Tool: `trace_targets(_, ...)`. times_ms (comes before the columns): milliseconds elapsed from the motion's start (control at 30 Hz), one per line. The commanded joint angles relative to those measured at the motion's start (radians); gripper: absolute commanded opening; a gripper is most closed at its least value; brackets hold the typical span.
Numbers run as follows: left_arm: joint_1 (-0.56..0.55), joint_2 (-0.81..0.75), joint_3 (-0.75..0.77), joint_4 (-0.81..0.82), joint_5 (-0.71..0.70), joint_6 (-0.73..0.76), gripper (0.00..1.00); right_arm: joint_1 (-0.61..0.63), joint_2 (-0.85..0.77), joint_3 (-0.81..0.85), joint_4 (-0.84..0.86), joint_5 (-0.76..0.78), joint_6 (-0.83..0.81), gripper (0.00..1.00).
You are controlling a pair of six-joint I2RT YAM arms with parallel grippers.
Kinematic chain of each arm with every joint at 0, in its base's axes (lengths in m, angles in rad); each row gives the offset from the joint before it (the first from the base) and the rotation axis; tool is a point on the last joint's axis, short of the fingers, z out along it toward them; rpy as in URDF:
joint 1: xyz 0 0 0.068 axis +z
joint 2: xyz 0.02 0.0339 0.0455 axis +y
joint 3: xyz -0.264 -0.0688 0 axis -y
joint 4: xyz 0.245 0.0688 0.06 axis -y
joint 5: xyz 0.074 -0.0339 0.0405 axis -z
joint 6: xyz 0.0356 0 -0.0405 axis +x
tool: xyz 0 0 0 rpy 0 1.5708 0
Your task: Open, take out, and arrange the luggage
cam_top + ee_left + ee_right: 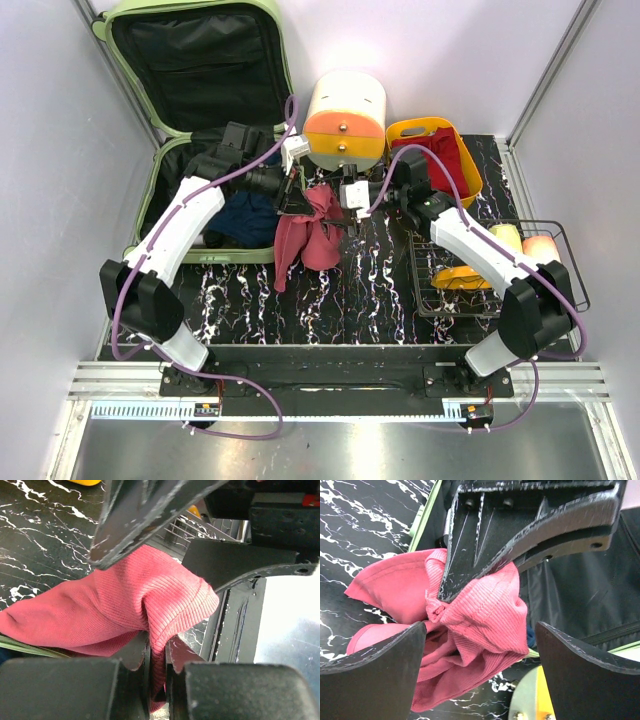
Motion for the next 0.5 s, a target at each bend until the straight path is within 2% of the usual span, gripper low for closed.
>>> trace_targets(0, -0.027, -0.061, 0.073, -0.034, 0.093, 0.106, 0.0, 0.008, -0.042, 0.016, -0.058, -0.019, 0.113, 0.97)
trace_targets(267, -0.07, -0.092, 0.087, -0.08, 0.136, 0.196, 0.0, 0.008, -0.011, 0.049, -0.066, -0.005, 0.304, 0.95)
trace_targets(367, -0.078, -0.097, 0.096, -0.079, 0.124, 0.206, 0.0, 0.008, -0.006, 0.057, -0.077, -0.023, 0.356, 0.85)
trace_targets(400, -0.078, -0.098, 0.103, -0.08, 0.122, 0.21, 0.0, 0.008, -0.008, 0.057, -0.086, -0.017, 0.369, 0.76)
trace_targets(467, -0.078, -0.103, 0.111, -0.08, 0.113, 0.222, 0.0, 0.009, -0.011, 0.062, -0.095, 0.018, 0.4, 0.69)
